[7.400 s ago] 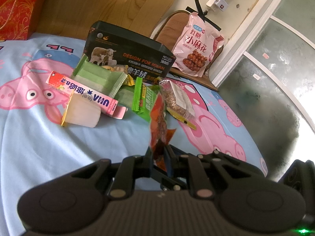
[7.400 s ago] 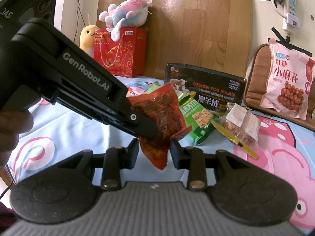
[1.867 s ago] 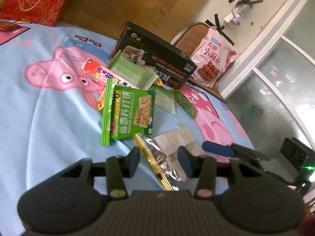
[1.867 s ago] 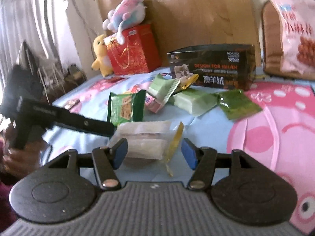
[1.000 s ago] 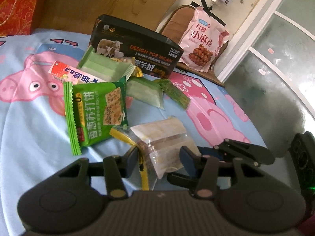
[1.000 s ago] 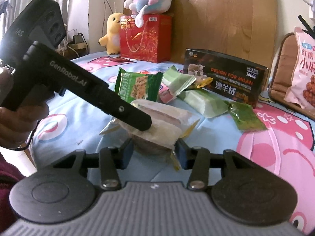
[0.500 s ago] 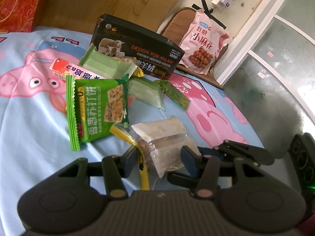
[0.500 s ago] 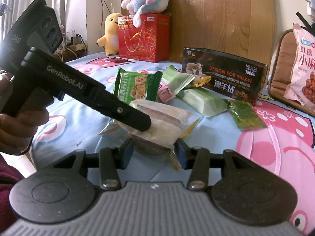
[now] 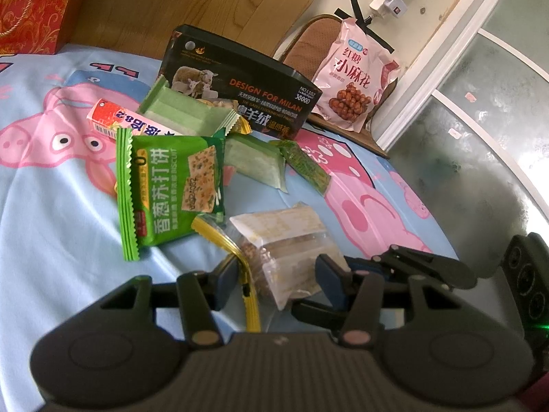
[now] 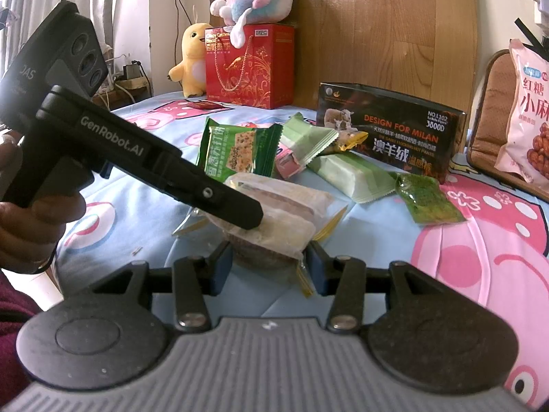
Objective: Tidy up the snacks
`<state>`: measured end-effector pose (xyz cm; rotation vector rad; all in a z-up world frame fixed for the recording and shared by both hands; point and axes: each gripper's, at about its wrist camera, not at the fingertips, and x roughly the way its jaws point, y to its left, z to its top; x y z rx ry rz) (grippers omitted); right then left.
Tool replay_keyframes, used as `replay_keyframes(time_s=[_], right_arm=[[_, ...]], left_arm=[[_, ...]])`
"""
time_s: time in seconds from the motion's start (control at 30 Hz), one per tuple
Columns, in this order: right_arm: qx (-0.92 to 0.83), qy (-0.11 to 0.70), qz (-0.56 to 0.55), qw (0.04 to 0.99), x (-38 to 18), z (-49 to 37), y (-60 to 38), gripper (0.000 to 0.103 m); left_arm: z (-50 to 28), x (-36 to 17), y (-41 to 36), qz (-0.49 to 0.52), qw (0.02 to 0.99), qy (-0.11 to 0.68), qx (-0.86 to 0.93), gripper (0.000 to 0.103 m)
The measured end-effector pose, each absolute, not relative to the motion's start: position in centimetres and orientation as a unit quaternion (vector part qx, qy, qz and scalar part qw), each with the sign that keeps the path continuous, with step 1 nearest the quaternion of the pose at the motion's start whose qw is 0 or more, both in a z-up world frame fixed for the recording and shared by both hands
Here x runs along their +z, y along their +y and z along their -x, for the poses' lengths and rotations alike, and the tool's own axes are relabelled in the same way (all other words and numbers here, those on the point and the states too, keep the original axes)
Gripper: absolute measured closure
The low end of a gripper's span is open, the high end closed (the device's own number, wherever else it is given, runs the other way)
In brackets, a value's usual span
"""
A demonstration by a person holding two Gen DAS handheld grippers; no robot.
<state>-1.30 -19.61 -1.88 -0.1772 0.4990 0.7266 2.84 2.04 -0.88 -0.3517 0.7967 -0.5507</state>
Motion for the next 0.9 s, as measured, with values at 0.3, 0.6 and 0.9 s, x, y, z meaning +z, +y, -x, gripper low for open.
replay_keyframes(time_s=[0.3,0.6,0.9], right_arm=[[0.351,0.241,0.086,0.901,-1.87,1.3,-19.61,0.053],[0.351,0.238,0.089,0.901,-1.85,1.34,-19.59,0.053],[0.348,0.233,0.093,0.903,-1.8,1.52,-19.57,0.054]], left_arm=[[-2.84,-0.9,2.04,0.168,0.87,0.381,-0.263,0.053],[-2.84,-0.91,2.07,0.168,0.87,0.38,-0.264,0.053],[-2.84,-0.95,2.09,0.169,0.87,0.381,-0.264,0.052]])
